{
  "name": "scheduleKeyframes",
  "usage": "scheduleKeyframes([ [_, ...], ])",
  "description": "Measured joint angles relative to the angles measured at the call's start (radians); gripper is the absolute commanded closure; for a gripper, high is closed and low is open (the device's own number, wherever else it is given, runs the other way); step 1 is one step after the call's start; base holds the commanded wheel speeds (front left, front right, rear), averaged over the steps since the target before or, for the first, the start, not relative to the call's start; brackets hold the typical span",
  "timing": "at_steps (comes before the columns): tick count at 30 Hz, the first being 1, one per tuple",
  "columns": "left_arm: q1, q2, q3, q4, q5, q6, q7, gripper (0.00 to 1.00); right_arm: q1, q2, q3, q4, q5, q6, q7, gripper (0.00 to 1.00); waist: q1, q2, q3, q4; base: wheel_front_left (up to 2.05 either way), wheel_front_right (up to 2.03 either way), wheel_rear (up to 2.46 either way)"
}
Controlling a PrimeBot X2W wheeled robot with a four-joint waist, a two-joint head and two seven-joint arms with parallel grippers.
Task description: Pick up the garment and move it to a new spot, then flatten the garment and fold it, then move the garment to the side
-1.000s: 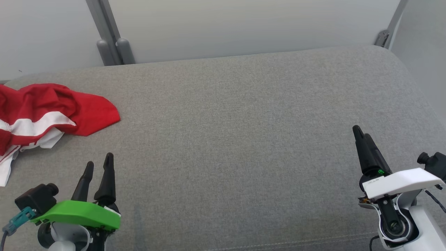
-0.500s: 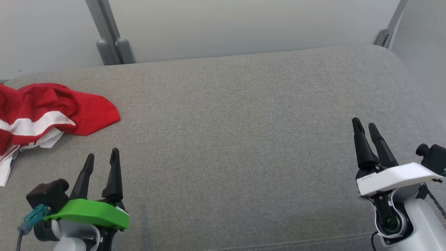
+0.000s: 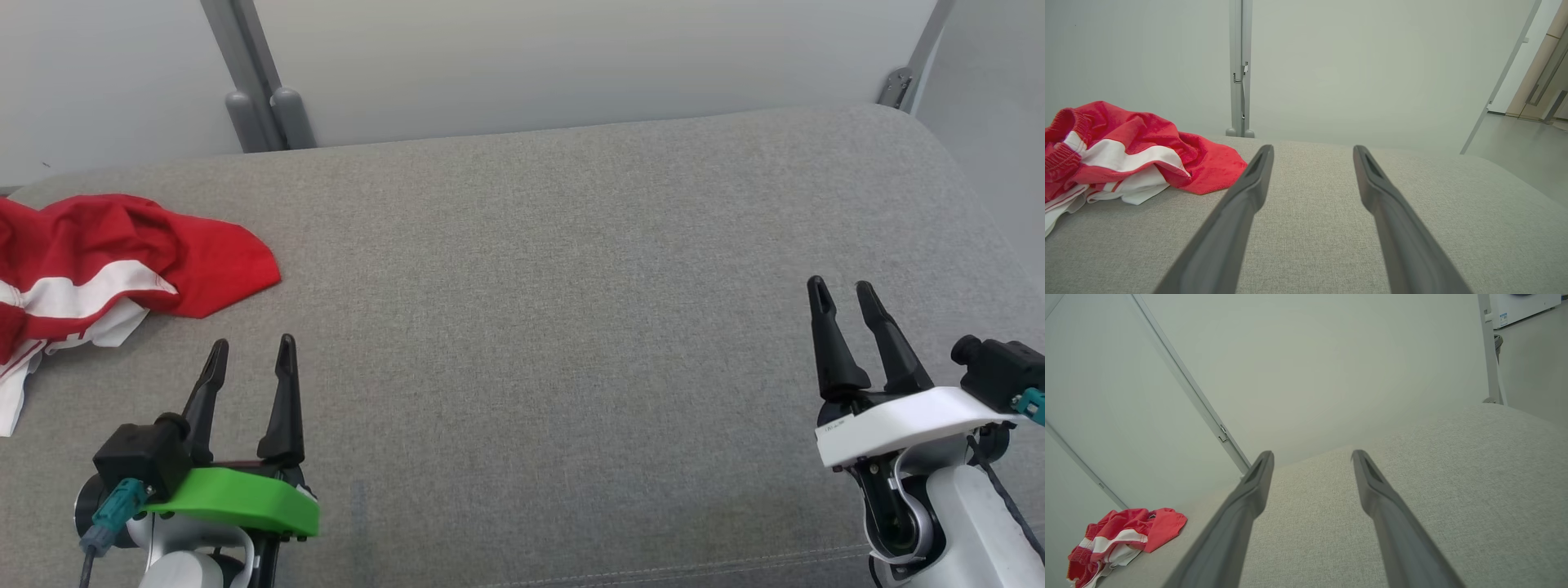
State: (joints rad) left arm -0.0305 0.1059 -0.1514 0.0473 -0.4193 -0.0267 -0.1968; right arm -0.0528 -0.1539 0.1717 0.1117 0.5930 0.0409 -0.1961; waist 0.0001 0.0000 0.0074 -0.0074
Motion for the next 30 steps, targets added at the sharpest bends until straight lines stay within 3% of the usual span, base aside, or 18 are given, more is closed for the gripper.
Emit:
scheduleKeyframes([
  [17,0.000,-0.002,-0.010,-0.041,0.201,0.000,-0.055,0.00,0.000,0.000,0.016,-0.014,-0.196,-0.018,-0.052,0.00,0.0000,0.0000,0.000,-0.001,0.00,0.00,0.00],
  [30,0.000,-0.019,0.009,-0.042,0.203,0.000,-0.055,0.00,0.000,0.013,0.012,-0.013,-0.225,-0.015,-0.056,0.00,0.0000,0.0000,0.001,-0.001,0.00,0.00,0.00],
])
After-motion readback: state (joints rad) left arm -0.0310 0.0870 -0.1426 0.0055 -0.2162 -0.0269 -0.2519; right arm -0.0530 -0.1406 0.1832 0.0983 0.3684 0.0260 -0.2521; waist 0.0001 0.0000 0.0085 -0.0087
